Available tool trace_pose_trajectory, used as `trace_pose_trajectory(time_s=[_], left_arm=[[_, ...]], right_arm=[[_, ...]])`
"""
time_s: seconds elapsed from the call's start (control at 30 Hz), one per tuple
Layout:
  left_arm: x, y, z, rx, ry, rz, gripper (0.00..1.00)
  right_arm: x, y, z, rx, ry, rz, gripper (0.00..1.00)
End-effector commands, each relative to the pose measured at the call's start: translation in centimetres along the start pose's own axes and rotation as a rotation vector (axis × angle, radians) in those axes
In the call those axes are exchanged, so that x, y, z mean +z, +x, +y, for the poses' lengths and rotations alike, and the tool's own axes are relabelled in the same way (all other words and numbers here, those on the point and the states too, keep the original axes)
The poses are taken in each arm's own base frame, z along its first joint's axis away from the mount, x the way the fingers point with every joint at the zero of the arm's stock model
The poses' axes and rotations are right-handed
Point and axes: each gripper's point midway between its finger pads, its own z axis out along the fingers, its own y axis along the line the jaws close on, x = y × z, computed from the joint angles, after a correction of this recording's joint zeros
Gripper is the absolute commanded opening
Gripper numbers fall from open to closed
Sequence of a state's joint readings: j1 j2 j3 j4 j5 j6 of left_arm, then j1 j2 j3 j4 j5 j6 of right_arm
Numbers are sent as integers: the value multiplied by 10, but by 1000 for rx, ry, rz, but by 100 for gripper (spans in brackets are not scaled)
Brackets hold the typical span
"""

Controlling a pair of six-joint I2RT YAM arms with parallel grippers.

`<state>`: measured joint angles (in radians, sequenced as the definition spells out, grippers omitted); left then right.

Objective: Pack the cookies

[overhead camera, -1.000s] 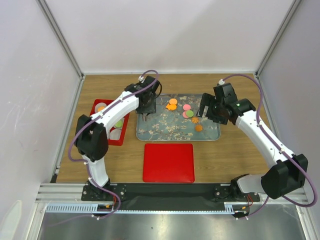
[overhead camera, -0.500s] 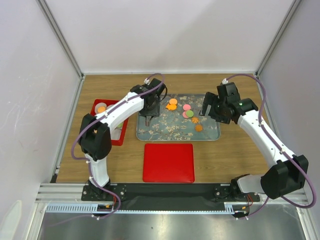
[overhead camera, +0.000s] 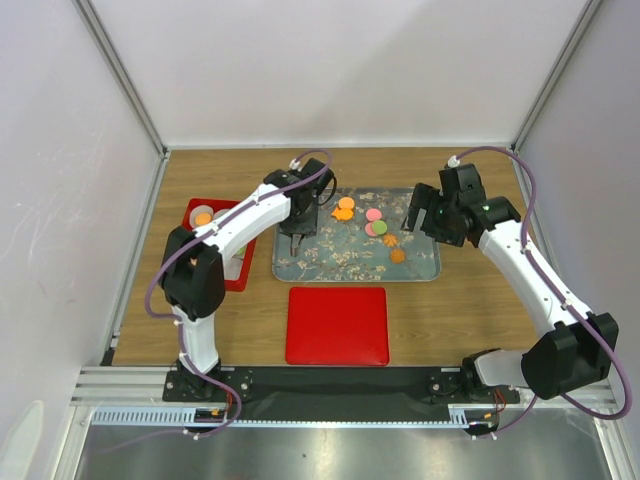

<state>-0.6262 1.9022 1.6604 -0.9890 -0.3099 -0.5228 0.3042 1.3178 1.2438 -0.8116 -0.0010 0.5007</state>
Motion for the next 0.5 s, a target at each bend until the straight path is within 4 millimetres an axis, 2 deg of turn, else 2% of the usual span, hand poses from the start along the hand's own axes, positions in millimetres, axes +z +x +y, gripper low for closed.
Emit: trace_pose_trajectory(time_s=[0.0,0.17,0.47], left_arm=[[-7,-13,-5,-13,5,-35,46],[-11,-18,-5,-13,9,-39,40],[-37,-37,-5,-28,33,-101,38]], right_arm=[[-14,-11,6,-16,-39,-38,95],[-16,-11,5,-11,-43,-39,95],[-19,-16,0,-10,-38,-55,95]])
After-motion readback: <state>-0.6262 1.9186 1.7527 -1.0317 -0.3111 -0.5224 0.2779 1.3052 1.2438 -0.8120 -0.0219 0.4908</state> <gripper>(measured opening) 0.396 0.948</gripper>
